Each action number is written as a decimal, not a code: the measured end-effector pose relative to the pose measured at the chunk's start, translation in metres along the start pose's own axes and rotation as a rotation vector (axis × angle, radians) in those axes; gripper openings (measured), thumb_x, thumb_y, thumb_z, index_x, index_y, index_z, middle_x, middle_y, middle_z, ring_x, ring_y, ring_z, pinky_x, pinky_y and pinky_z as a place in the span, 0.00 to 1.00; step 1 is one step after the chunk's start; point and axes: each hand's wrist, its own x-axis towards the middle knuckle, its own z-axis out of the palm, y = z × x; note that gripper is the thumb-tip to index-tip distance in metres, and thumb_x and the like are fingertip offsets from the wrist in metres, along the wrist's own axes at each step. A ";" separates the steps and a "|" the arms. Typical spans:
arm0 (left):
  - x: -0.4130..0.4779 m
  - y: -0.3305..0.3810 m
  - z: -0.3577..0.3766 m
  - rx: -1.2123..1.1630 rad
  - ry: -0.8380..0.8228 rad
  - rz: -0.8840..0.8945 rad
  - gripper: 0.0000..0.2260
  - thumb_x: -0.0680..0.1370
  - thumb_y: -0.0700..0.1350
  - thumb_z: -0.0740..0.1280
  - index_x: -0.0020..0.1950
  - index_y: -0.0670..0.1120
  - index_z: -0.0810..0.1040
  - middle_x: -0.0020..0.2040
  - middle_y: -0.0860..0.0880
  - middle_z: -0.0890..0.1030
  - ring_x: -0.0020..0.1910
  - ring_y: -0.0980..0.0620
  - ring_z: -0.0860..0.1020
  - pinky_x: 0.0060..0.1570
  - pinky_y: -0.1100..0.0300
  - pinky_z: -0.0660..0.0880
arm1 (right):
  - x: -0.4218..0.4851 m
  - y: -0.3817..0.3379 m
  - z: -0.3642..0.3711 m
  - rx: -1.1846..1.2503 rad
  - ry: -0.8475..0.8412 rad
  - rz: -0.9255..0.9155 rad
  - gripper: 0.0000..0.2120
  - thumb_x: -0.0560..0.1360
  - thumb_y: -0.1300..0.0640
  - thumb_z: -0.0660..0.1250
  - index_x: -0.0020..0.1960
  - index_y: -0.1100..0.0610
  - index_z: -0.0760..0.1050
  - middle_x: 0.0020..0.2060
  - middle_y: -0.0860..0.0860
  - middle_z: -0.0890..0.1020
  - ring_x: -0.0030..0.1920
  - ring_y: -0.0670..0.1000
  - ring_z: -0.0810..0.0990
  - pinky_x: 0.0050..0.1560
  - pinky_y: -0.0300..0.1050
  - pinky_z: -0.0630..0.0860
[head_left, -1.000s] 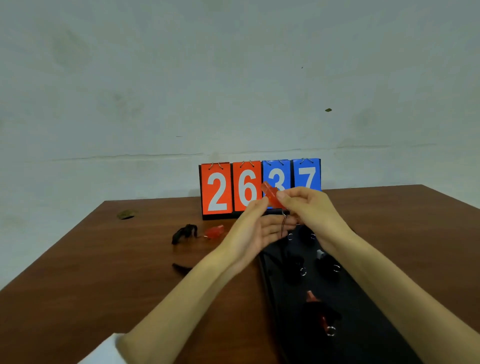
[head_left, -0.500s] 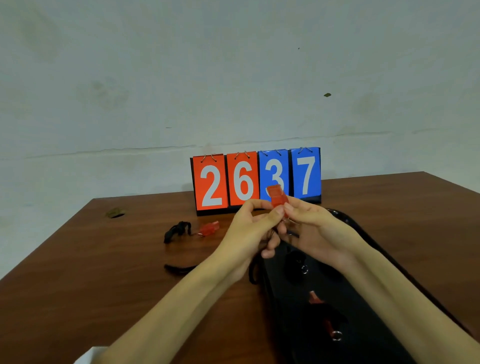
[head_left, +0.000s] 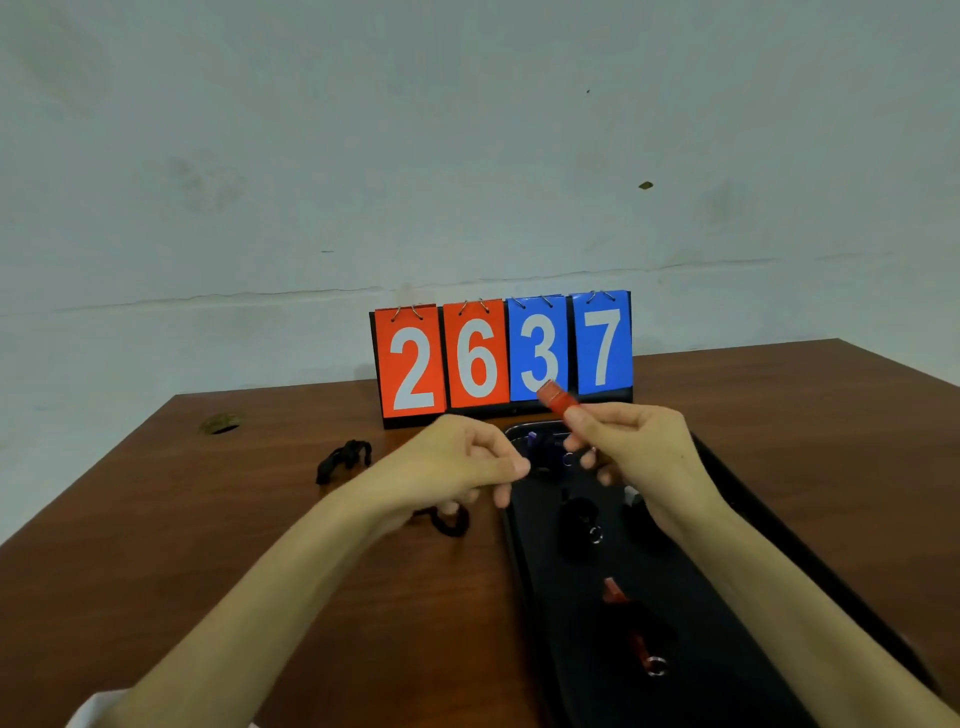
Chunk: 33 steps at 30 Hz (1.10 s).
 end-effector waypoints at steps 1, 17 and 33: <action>-0.002 0.002 -0.003 0.083 0.016 0.052 0.03 0.76 0.46 0.68 0.45 0.48 0.80 0.32 0.53 0.80 0.27 0.57 0.73 0.27 0.67 0.69 | 0.000 0.001 0.001 -0.090 -0.035 -0.019 0.09 0.70 0.55 0.70 0.49 0.58 0.81 0.34 0.51 0.84 0.28 0.43 0.78 0.27 0.35 0.73; -0.004 -0.002 -0.020 0.061 0.111 0.219 0.04 0.73 0.47 0.69 0.45 0.50 0.83 0.40 0.54 0.83 0.39 0.58 0.80 0.37 0.70 0.75 | -0.014 -0.006 0.009 -0.286 -0.574 -0.199 0.01 0.71 0.61 0.70 0.40 0.57 0.80 0.36 0.50 0.84 0.30 0.39 0.77 0.33 0.34 0.74; 0.002 -0.006 0.020 0.494 0.116 0.203 0.11 0.79 0.54 0.60 0.40 0.53 0.77 0.28 0.55 0.77 0.29 0.63 0.75 0.43 0.63 0.76 | -0.002 0.017 0.007 -0.694 0.134 -0.393 0.06 0.69 0.53 0.73 0.44 0.54 0.79 0.36 0.43 0.80 0.38 0.40 0.77 0.41 0.29 0.70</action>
